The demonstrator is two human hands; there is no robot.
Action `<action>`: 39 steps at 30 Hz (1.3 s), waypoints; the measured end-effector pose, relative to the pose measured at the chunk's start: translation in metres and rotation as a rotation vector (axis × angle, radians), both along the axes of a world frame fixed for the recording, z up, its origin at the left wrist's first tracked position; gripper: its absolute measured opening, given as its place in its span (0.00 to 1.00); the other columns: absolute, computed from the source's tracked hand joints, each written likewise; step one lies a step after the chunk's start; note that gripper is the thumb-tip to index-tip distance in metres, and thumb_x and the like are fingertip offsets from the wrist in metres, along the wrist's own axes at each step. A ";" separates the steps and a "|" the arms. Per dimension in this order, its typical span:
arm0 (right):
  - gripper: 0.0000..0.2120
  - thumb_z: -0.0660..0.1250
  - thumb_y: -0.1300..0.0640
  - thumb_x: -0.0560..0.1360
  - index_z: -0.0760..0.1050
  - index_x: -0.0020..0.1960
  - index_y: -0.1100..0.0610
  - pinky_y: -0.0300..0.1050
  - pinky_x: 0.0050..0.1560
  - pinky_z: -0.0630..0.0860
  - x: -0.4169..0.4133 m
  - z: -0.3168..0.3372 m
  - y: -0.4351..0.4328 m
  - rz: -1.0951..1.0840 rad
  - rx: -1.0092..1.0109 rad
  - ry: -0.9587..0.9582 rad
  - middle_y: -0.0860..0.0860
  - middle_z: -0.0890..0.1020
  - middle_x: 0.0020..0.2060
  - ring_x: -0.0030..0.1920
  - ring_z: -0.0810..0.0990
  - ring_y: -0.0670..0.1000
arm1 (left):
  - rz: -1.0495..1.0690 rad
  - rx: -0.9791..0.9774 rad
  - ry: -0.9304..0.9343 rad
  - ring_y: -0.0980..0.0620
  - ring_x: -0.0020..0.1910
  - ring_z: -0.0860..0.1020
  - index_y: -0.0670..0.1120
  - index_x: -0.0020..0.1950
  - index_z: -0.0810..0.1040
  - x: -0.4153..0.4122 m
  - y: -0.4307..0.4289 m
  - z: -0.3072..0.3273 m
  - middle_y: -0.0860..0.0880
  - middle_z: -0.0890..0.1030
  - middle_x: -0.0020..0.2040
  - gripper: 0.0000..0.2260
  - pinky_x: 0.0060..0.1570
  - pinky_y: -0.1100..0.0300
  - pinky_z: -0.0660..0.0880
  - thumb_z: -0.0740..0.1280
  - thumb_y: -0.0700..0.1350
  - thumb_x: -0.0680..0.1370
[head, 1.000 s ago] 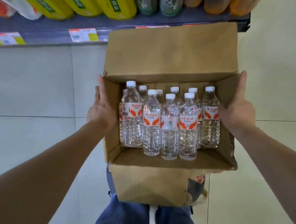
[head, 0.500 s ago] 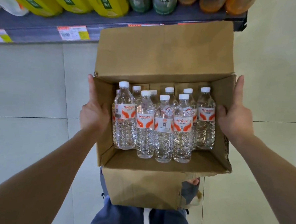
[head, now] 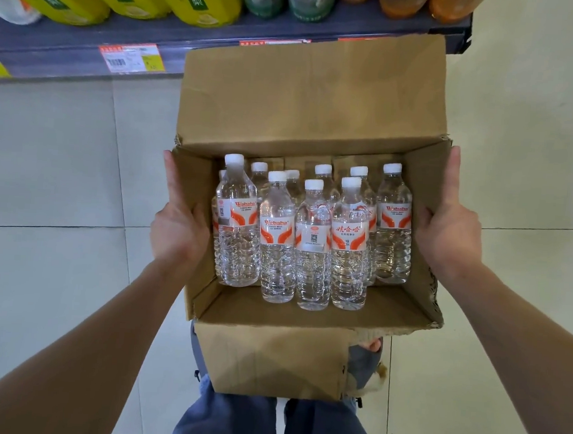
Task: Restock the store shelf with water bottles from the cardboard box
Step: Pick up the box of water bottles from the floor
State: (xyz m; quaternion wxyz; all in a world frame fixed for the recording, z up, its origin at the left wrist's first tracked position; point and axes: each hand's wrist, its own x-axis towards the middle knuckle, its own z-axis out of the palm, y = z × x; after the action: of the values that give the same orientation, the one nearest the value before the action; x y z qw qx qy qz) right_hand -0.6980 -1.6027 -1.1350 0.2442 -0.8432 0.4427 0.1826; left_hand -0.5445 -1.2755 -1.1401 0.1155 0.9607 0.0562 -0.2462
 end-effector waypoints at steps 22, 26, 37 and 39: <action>0.41 0.63 0.61 0.82 0.43 0.82 0.36 0.52 0.49 0.79 -0.008 0.002 0.005 -0.177 0.034 -0.143 0.55 0.80 0.38 0.34 0.76 0.56 | 0.117 -0.230 -0.078 0.45 0.28 0.75 0.67 0.84 0.45 -0.013 0.014 -0.001 0.44 0.76 0.29 0.42 0.34 0.61 0.70 0.63 0.37 0.82; 0.41 0.64 0.61 0.81 0.46 0.82 0.34 0.55 0.58 0.81 -0.015 0.006 0.011 -0.238 0.072 -0.189 0.53 0.83 0.47 0.46 0.83 0.60 | 0.107 -0.265 -0.100 0.46 0.28 0.76 0.67 0.85 0.47 -0.016 0.019 0.001 0.44 0.76 0.29 0.42 0.32 0.71 0.67 0.64 0.37 0.82; 0.41 0.63 0.64 0.78 0.52 0.82 0.37 0.37 0.54 0.73 -0.014 0.025 0.036 -0.287 0.031 -0.257 0.48 0.81 0.46 0.43 0.79 0.52 | 0.089 -0.277 -0.133 0.44 0.31 0.79 0.67 0.84 0.46 -0.013 0.042 0.032 0.43 0.82 0.35 0.41 0.32 0.75 0.66 0.64 0.38 0.83; 0.41 0.63 0.64 0.78 0.52 0.82 0.37 0.34 0.53 0.70 -0.012 0.036 0.044 -0.285 0.018 -0.268 0.49 0.82 0.45 0.44 0.80 0.53 | 0.101 -0.284 -0.147 0.42 0.32 0.79 0.67 0.84 0.46 -0.010 0.050 0.043 0.48 0.80 0.34 0.41 0.33 0.75 0.67 0.64 0.37 0.83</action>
State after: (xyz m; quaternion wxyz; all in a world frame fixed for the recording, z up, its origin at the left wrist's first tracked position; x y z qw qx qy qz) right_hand -0.7101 -1.5588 -1.0990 0.3317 -0.7866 0.5196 0.0364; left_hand -0.5546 -1.2256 -1.0972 0.2664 0.9460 0.0606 -0.1744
